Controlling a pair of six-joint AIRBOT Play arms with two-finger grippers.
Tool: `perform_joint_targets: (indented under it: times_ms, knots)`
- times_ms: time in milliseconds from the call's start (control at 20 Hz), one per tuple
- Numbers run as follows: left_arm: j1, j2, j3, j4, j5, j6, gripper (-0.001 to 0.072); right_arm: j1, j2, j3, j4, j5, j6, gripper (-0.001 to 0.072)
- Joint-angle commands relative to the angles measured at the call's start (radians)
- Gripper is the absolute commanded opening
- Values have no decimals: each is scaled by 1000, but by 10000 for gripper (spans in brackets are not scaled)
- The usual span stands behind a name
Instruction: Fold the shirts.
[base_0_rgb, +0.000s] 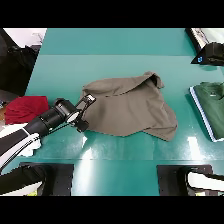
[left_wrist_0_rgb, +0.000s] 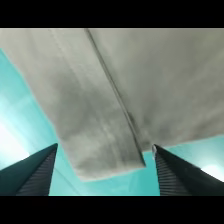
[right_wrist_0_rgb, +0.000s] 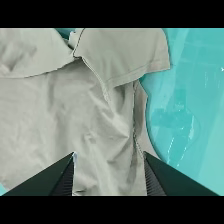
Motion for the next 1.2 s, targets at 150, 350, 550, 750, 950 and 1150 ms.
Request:
perform_joint_targets:
  times_ms: [150,350,550,750,950,1150]
  knots:
    - [-1,-1,-2,24,28,-2,414,0,1,0,1,5,1,480]
    - [-1,-1,-2,25,-8,-3,410,0,1,0,0,9,1,481]
    - [-1,-1,-2,15,-66,-2,108,0,1,0,0,23,1,481]
    - [-1,-1,-2,-4,-73,-3,28,0,1,0,0,32,1,481]
    - [59,17,49,31,-139,-3,27,-3,1,0,0,47,1,480]
    - [237,92,118,10,-169,-2,26,-11,1,0,-3,67,0,478]
